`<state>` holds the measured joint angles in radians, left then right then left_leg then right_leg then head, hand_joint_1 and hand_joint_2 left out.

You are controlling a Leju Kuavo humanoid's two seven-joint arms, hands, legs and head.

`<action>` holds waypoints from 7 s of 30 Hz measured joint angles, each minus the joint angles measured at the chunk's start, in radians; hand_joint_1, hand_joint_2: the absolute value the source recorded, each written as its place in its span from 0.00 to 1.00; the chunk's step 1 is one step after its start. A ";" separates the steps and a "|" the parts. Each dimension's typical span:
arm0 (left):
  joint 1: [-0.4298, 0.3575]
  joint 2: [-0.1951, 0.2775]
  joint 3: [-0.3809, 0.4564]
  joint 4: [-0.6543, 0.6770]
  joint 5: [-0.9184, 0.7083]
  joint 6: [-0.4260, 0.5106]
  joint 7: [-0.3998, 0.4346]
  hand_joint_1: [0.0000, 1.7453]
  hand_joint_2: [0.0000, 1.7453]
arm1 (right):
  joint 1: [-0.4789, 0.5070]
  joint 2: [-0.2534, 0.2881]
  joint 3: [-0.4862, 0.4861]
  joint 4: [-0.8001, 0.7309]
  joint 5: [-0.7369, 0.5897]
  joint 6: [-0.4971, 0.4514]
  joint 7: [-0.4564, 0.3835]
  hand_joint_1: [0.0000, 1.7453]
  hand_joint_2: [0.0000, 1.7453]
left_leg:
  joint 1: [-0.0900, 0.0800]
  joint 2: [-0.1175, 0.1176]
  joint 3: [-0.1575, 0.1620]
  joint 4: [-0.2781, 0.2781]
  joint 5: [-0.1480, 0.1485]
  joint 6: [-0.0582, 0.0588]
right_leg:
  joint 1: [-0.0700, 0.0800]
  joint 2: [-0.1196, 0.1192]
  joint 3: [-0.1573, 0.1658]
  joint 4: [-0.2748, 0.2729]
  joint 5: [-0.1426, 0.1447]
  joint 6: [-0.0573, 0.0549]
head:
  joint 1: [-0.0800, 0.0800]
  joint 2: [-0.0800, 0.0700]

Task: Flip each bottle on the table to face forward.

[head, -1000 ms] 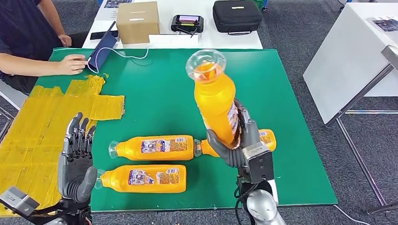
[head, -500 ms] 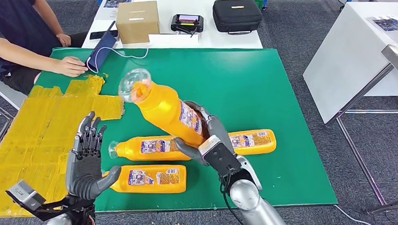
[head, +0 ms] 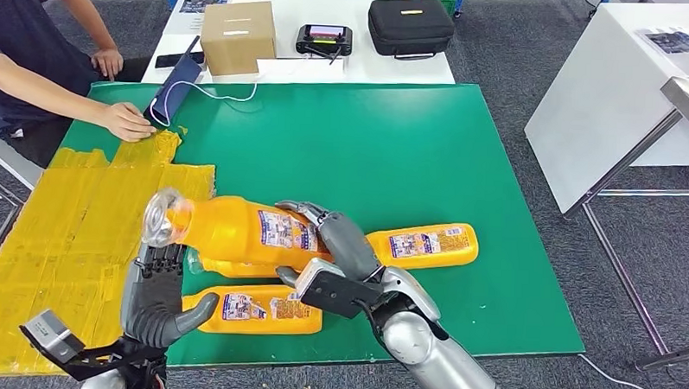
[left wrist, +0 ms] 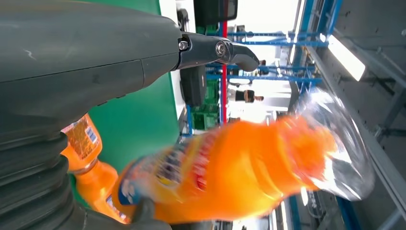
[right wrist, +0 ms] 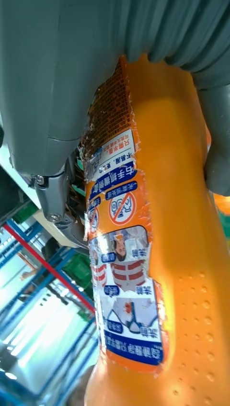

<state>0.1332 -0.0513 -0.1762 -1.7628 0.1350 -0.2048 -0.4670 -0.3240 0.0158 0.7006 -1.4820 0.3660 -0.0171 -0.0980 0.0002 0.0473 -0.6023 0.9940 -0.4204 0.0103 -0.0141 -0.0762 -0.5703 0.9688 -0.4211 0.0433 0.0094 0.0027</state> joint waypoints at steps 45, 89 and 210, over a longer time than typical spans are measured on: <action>0.001 0.004 0.000 0.008 0.279 -0.172 0.041 1.00 1.00 | -0.085 0.004 0.181 0.135 0.106 0.069 0.000 1.00 1.00 | 0.000 0.000 -0.001 0.000 0.000 0.000 | 0.000 0.000 -0.001 0.000 0.000 0.000 | 0.000 0.000; 0.040 -0.036 0.047 -0.012 0.102 0.037 -0.008 1.00 1.00 | -0.056 0.030 0.161 0.208 0.163 -0.061 0.007 0.00 0.00 | 0.000 0.000 -0.001 0.000 0.000 0.000 | 0.000 0.000 -0.002 0.000 0.000 0.000 | 0.000 0.000; -0.249 -0.040 0.018 0.190 -0.080 0.207 -0.078 0.00 0.00 | -0.307 0.354 0.486 0.983 0.350 0.274 0.224 1.00 1.00 | 0.002 0.005 0.024 -0.001 -0.005 -0.006 | 0.000 0.006 0.010 0.000 -0.004 -0.004 | 0.000 0.000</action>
<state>-0.1158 -0.0909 -0.1579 -1.5731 0.0547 0.0023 -0.5448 -0.6305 0.3700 1.1870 -0.4992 0.7161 0.2572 0.1260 0.0020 0.0519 -0.5780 0.9934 -0.4250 0.0047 -0.0142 -0.0705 -0.5602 0.9692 -0.4247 0.0389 0.0091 0.0027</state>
